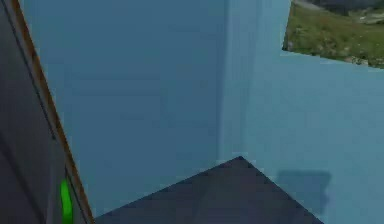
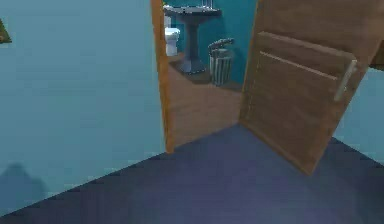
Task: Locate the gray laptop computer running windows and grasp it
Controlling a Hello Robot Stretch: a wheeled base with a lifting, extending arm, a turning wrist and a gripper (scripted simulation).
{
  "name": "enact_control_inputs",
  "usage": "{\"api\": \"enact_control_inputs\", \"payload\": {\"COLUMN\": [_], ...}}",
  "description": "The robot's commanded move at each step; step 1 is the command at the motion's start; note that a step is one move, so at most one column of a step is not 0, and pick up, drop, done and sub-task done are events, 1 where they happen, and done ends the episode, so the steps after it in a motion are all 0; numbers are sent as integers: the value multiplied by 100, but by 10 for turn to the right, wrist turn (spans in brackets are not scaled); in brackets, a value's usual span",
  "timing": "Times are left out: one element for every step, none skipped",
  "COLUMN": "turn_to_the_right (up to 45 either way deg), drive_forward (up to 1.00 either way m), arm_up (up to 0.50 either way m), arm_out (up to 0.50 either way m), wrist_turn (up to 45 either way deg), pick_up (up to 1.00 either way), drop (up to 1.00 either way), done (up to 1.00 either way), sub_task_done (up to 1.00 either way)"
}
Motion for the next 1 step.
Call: {"api": "enact_control_inputs", "payload": {"turn_to_the_right": [450], "drive_forward": [0], "arm_up": [0], "arm_out": [0], "wrist_turn": [0], "pick_up": [0], "drop": [0], "done": [0], "sub_task_done": [0]}}
